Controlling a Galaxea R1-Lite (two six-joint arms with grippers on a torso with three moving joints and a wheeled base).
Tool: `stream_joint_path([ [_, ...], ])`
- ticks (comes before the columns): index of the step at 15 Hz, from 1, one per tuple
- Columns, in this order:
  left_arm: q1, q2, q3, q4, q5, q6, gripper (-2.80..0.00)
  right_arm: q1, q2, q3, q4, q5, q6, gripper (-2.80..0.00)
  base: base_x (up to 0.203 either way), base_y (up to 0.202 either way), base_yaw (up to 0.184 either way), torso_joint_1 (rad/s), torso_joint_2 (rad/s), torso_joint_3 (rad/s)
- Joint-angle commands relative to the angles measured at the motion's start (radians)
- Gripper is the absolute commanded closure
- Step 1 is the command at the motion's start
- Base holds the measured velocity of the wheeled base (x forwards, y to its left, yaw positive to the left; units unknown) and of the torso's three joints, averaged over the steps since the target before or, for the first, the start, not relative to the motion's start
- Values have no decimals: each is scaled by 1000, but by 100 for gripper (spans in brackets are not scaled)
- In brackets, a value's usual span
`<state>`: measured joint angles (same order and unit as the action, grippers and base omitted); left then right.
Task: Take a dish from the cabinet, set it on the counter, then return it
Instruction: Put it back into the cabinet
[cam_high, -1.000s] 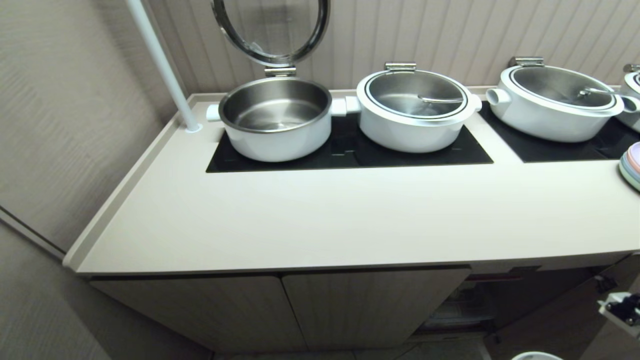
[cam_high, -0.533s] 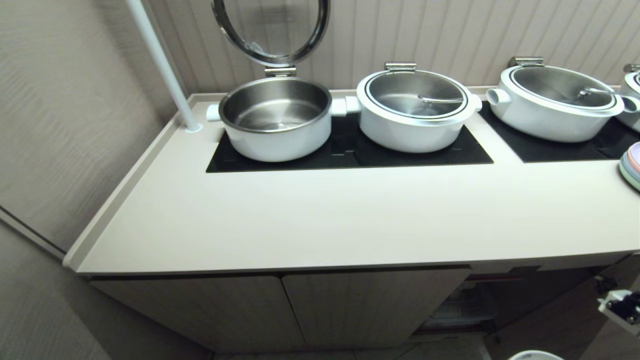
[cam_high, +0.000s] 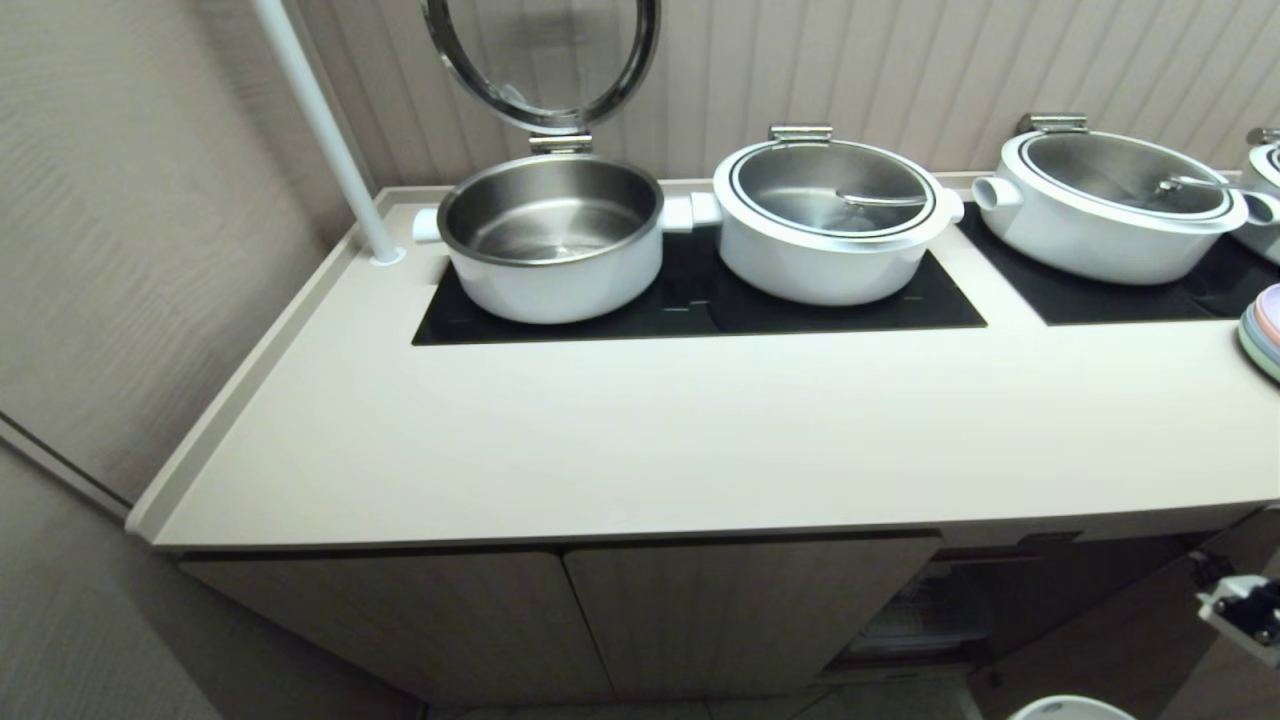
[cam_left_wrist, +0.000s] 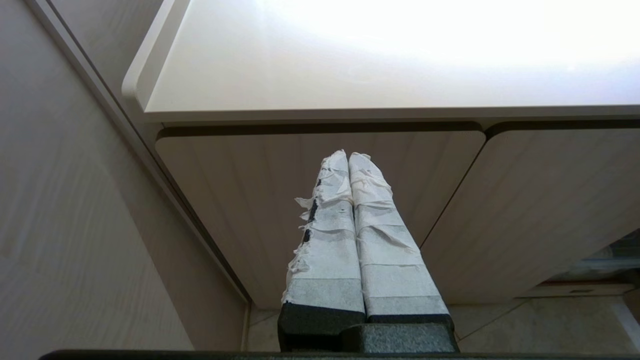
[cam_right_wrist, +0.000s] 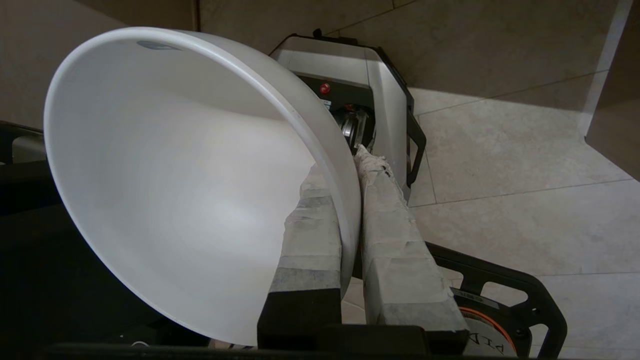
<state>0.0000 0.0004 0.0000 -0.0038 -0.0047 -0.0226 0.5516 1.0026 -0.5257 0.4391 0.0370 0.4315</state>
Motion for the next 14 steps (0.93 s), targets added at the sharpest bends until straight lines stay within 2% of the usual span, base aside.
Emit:
stream_joint_path([
  [1, 0, 0, 0, -1, 0, 0, 0, 7, 4, 3, 3, -3, 8, 0, 0, 0, 0, 0, 0, 0],
  [14, 0, 0, 0, -1, 0, -2, 0, 34, 32, 3, -7, -3, 32, 0, 0, 0, 0, 0, 0, 0],
])
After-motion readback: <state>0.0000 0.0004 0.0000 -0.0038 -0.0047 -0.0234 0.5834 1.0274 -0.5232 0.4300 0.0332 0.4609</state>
